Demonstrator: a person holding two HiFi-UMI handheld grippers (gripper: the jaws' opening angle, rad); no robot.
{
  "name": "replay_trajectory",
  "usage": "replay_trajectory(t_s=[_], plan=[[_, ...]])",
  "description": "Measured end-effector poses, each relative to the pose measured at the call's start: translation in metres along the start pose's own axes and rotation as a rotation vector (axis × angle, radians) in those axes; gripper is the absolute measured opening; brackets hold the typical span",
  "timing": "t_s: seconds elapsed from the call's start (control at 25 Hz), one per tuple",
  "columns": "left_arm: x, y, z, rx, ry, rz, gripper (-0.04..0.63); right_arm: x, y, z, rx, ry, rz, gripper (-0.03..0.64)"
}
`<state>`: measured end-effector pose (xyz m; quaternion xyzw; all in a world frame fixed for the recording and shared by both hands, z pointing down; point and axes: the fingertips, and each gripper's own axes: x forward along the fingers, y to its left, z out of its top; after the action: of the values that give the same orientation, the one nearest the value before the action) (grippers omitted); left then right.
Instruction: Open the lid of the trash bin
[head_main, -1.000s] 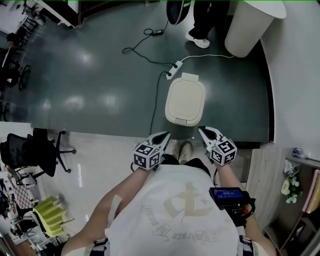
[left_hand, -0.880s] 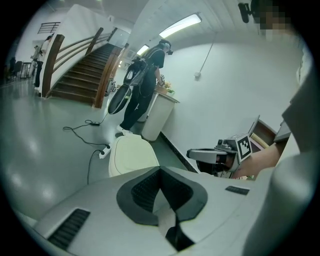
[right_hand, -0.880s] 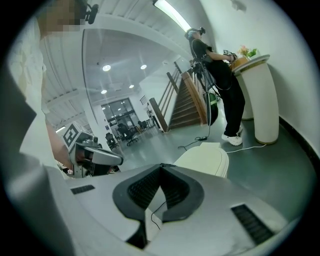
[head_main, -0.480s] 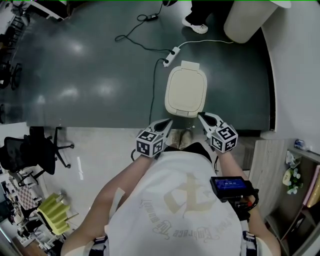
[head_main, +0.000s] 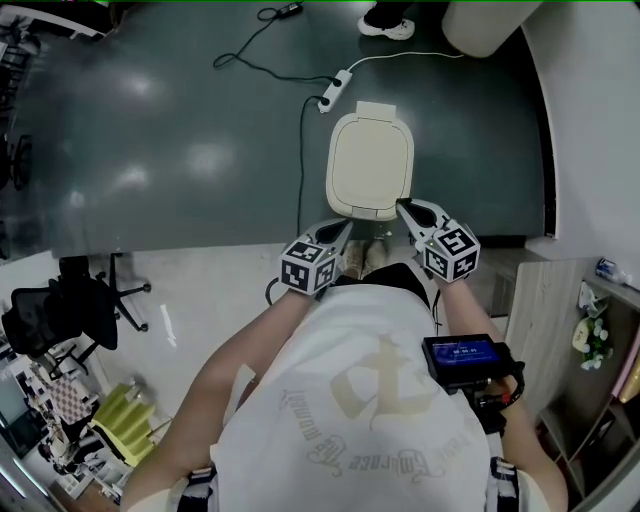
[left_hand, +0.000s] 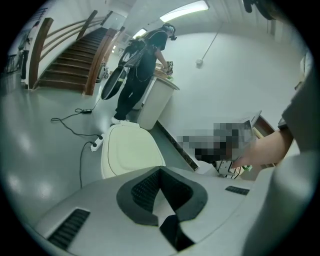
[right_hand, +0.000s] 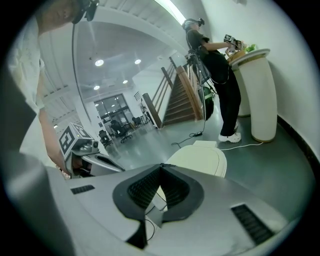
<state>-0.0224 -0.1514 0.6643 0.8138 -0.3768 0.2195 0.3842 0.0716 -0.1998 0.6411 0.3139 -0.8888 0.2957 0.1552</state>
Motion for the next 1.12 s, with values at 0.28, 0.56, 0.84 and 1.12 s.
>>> replay_trajectory(t_s=[0.28, 0.56, 0.84, 1.12], plan=[[0.034, 0.004, -0.013, 0.0, 0.071, -0.011, 0.014, 0.008, -0.017, -0.008, 0.031, 0.007, -0.019, 0.005], [0.06, 0.015, -0.03, 0.033, 0.135, 0.016, 0.015, 0.012, -0.028, -0.021, 0.054, 0.027, -0.035, 0.005], [0.078, 0.027, -0.045, 0.029, 0.182, 0.043, 0.015, 0.019, -0.042, -0.027, 0.062, 0.035, -0.041, 0.005], [0.092, 0.036, -0.057, 0.081, 0.235, 0.102, 0.015, 0.025, -0.05, -0.032, 0.071, 0.037, -0.039, 0.005]])
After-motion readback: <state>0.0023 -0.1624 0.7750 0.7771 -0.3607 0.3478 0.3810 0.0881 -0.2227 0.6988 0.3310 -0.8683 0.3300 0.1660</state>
